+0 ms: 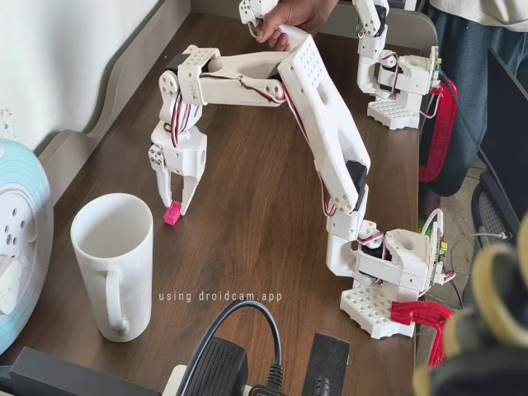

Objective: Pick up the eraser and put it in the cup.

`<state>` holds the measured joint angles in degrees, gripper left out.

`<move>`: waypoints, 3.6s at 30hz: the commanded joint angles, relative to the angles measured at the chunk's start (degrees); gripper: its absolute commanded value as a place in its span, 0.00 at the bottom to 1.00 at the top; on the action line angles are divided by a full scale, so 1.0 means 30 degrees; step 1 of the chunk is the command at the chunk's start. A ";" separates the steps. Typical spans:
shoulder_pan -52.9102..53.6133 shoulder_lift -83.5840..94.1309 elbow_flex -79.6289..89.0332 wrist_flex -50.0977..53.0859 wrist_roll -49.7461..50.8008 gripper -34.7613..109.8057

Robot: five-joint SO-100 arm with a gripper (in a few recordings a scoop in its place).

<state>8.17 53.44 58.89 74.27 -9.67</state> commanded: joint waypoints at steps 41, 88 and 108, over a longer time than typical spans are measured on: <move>-0.9551 0.7998 -0.3545 0.1465 -1.4912 0.24; -0.5273 3.9141 2.4023 -0.1611 -2.2822 0.24; -0.2783 4.5234 3.8730 -0.6943 -2.6602 0.24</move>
<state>0.53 186.42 173.67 53.79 -85.96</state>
